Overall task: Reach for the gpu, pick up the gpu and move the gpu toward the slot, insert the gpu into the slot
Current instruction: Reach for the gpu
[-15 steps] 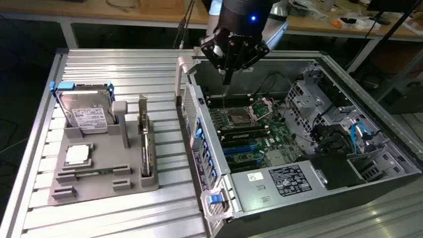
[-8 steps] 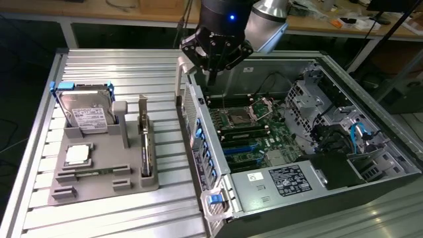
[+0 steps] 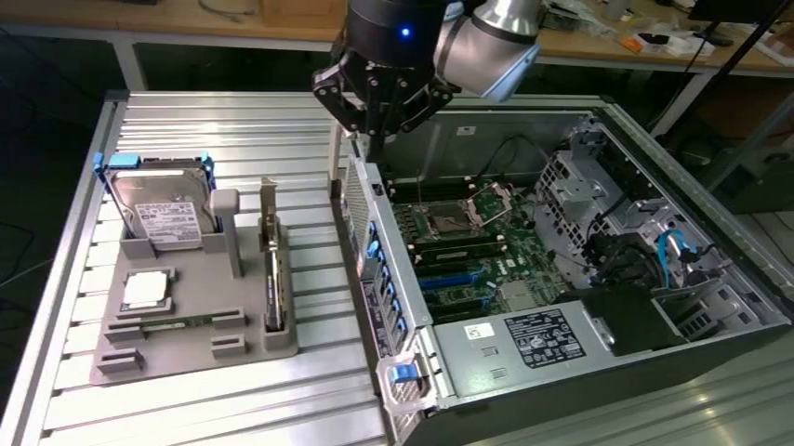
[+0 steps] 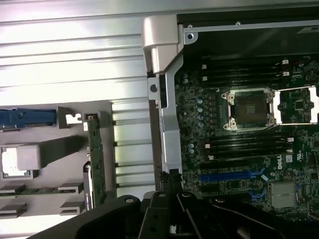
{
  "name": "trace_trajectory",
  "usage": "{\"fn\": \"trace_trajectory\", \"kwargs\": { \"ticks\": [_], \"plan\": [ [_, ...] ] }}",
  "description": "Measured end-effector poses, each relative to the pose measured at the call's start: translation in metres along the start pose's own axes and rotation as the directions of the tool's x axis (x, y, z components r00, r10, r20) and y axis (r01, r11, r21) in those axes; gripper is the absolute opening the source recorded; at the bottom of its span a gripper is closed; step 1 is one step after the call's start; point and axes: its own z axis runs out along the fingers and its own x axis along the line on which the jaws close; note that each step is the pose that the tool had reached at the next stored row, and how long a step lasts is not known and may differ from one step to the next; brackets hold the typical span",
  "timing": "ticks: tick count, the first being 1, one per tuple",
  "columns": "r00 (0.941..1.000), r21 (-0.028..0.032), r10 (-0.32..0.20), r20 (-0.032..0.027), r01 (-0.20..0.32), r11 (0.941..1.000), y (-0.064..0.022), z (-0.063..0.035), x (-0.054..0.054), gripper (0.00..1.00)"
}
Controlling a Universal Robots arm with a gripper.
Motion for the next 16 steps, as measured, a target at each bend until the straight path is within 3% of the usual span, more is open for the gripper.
{"fn": "trace_trajectory", "kwargs": {
  "ticks": [16],
  "plan": [
    [1.0000, 0.0003, 0.000, -0.0039, 0.000, 1.0000, -0.0026, 0.0010, 0.034, 0.11]
  ]
}}
